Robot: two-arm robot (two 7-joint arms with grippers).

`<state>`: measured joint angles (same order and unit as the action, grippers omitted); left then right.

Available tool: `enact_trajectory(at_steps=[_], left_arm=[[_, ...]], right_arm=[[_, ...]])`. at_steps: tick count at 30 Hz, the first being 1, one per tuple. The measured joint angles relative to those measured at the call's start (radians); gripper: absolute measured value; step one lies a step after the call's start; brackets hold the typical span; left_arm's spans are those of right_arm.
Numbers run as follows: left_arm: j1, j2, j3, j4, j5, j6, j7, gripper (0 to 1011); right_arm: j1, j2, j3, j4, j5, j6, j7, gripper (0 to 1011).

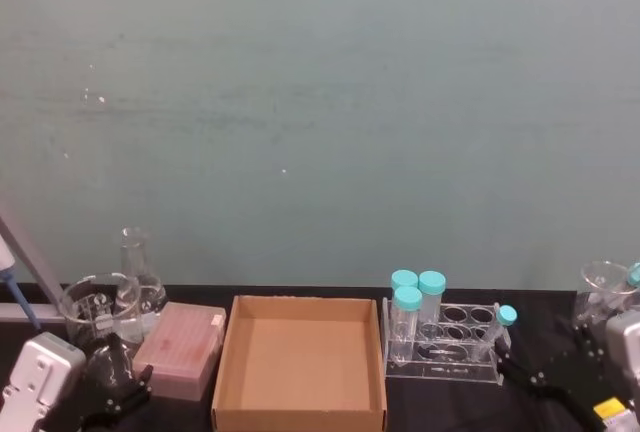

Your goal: Use the right hand to move the test tube from the test tube rack into the box.

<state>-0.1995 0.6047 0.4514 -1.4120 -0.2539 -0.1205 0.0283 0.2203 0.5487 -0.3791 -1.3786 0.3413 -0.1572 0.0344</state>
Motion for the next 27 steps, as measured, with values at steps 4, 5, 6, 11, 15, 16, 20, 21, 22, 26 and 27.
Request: enact_trajectory(at_steps=[4, 5, 6, 11, 15, 16, 20, 21, 22, 26, 27], left_arm=[[0.0, 0.0, 0.0, 0.0, 0.0, 0.0, 0.0, 1000], [0.0, 0.0, 0.0, 0.0, 0.0, 0.0, 0.0, 1000], [0.0, 0.0, 0.0, 0.0, 0.0, 0.0, 0.0, 1000], [0.0, 0.0, 0.0, 0.0, 0.0, 0.0, 0.0, 1000], [0.0, 0.0, 0.0, 0.0, 0.0, 0.0, 0.0, 1000], [0.0, 0.0, 0.0, 0.0, 0.0, 0.0, 0.0, 1000], [0.0, 0.0, 0.0, 0.0, 0.0, 0.0, 0.0, 1000], [0.0, 0.0, 0.0, 0.0, 0.0, 0.0, 0.0, 1000], [0.0, 0.0, 0.0, 0.0, 0.0, 0.0, 0.0, 1000], [0.0, 0.0, 0.0, 0.0, 0.0, 0.0, 0.0, 1000], [0.0, 0.0, 0.0, 0.0, 0.0, 0.0, 0.0, 1000]], right_arm=[[0.03, -0.029, 0.015, 0.037, 0.016, -0.01, 0.019, 1000], [0.044, -0.044, 0.02, 0.058, 0.021, -0.011, 0.024, 1000], [0.051, -0.05, 0.022, 0.067, 0.024, -0.012, 0.027, 1000], [0.093, -0.089, 0.034, 0.133, 0.041, -0.009, 0.046, 1000], [0.13, -0.124, 0.041, 0.195, 0.057, 0.005, 0.074, 1000], [0.135, -0.129, 0.042, 0.204, 0.06, 0.007, 0.08, 1000], [0.158, -0.151, 0.047, 0.242, 0.073, 0.019, 0.108, 1000], [0.166, -0.159, 0.047, 0.255, 0.074, 0.02, 0.116, 1000], [0.17, -0.163, 0.047, 0.261, 0.074, 0.02, 0.121, 1000], [0.186, -0.177, 0.049, 0.287, 0.07, 0.02, 0.134, 1000], [0.188, -0.179, 0.049, 0.29, 0.066, 0.02, 0.135, 1000]])
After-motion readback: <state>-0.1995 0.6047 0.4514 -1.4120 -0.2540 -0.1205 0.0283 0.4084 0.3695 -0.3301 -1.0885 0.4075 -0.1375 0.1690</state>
